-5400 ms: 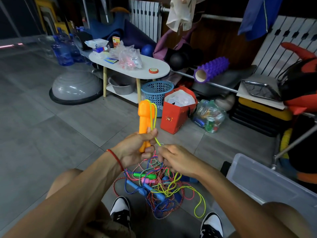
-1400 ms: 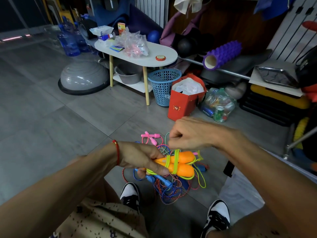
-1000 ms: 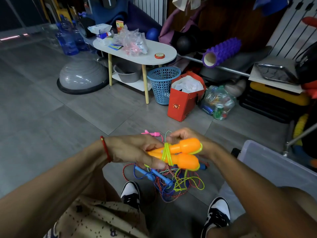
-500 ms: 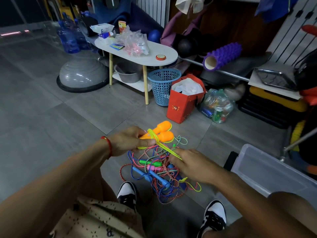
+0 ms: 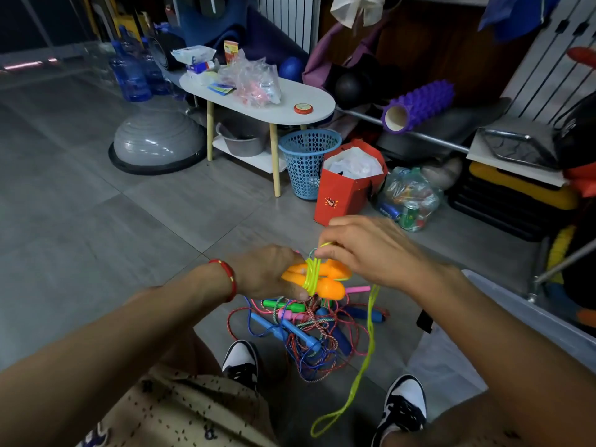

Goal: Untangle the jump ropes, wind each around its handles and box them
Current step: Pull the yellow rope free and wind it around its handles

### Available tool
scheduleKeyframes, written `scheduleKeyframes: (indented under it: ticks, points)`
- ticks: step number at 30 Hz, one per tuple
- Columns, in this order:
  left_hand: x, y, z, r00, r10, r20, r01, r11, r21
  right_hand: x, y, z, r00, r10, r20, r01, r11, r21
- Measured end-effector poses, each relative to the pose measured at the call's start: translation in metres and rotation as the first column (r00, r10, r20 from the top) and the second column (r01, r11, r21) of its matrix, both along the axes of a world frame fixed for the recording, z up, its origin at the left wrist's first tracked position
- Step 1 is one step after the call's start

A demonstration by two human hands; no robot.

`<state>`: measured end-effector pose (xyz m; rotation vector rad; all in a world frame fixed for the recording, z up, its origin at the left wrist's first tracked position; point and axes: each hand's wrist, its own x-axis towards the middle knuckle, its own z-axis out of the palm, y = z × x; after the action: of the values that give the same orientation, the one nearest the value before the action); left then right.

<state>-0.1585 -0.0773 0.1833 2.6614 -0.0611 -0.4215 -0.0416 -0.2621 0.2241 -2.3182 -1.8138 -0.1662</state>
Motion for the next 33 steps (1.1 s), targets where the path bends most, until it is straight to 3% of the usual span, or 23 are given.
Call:
scheduleKeyframes:
  ticks: [2,4,8,13,17,20,25,28,31,33]
  points:
    - [-0.004,-0.005,0.009,0.997,-0.073,0.027,0.074,0.997,-0.008,0.006,0.005,-0.002,0.977,-0.036,-0.208,0.026,0.998,-0.053]
    - [-0.009,-0.006,0.021,0.989,-0.143,0.026,0.144,0.988,-0.049,0.013,0.006,-0.003,0.886,-0.046,-0.461,0.012,0.997,-0.075]
    - [-0.022,-0.005,0.053,0.974,-0.224,0.028,0.225,0.954,-0.196,0.013,0.003,-0.014,0.533,-0.001,-0.846,-0.031,0.999,-0.020]
    - [-0.030,0.008,0.060,0.993,-0.117,0.030,0.117,0.870,-0.480,0.005,-0.004,-0.044,0.117,0.010,-0.993,0.106,0.994,0.023]
    - [-0.033,0.014,0.040,0.999,0.017,0.033,0.009,0.755,-0.656,-0.010,-0.004,-0.065,0.050,0.033,-0.998,0.157,0.987,0.041]
    - [-0.031,0.014,0.029,0.988,0.152,0.027,-0.082,0.666,-0.741,-0.019,0.005,-0.065,0.108,0.014,-0.994,0.228,0.973,0.038]
    - [-0.019,0.008,0.021,0.934,0.354,-0.044,-0.250,0.563,-0.787,-0.030,0.004,-0.063,0.448,-0.125,-0.885,0.227,0.974,-0.023]
    - [-0.014,0.015,0.022,0.878,0.478,0.002,-0.359,0.662,-0.658,-0.038,0.000,-0.076,0.630,-0.214,-0.746,0.231,0.969,-0.083]
    - [-0.011,0.028,0.011,0.873,0.478,0.095,-0.413,0.830,-0.375,-0.034,-0.006,-0.078,0.662,-0.235,-0.712,0.238,0.966,-0.097]
    - [-0.007,0.030,0.001,0.863,0.456,0.219,-0.425,0.888,-0.176,-0.035,-0.009,-0.070,0.707,-0.219,-0.673,0.206,0.973,-0.101]
